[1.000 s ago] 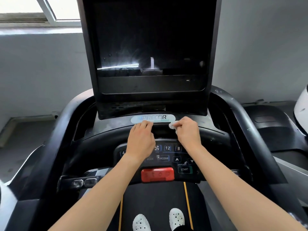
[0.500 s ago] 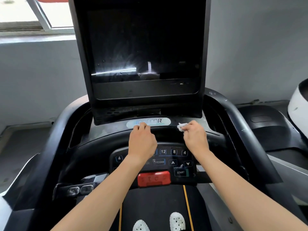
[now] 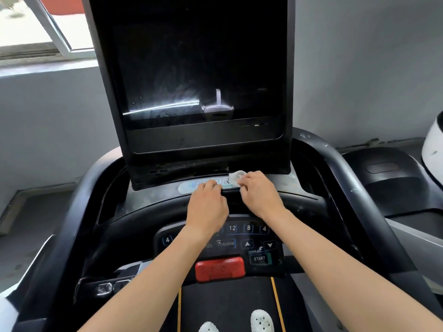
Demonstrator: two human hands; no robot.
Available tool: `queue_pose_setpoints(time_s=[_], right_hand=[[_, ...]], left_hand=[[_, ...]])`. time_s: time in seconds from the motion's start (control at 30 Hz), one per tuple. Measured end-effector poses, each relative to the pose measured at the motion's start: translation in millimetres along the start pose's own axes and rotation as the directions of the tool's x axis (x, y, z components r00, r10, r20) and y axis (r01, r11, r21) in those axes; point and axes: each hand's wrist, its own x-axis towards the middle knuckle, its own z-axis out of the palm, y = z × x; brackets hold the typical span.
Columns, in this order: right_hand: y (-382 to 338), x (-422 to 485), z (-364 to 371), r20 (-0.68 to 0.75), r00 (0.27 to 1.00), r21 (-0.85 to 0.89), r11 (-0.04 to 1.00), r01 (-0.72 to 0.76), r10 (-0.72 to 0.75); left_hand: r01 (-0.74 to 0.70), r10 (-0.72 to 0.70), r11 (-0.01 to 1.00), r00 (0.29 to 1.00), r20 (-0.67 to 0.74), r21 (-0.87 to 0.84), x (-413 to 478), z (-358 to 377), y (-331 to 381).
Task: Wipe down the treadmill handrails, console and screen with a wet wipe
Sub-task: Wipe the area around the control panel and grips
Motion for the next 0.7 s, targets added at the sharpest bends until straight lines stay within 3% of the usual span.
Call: queue_pose_setpoints(time_s=[0.2, 0.47, 0.7], right_hand=[[35.0, 5.2, -6.7, -0.122, 0.96, 0.026, 0.967, -0.252, 0.253], [9.6, 4.6, 4.8, -0.051, 0.995, -0.071, 0.994, 0.08, -0.083], [17.1, 15.1, 3.8, -0.074, 0.997, -0.105, 0.994, -0.023, 0.015]], left_hand=[[0.024, -0.024, 0.998, 1.0, 0.0, 0.055, 2.4, 1.0, 2.6], [0.029, -0.029, 0.999, 1.0, -0.003, 0.034, 9.0, -3.4, -2.7], [0.123, -0.122, 0.992, 0.991, -0.052, 0.004, 12.0, -3.8, -24.4]])
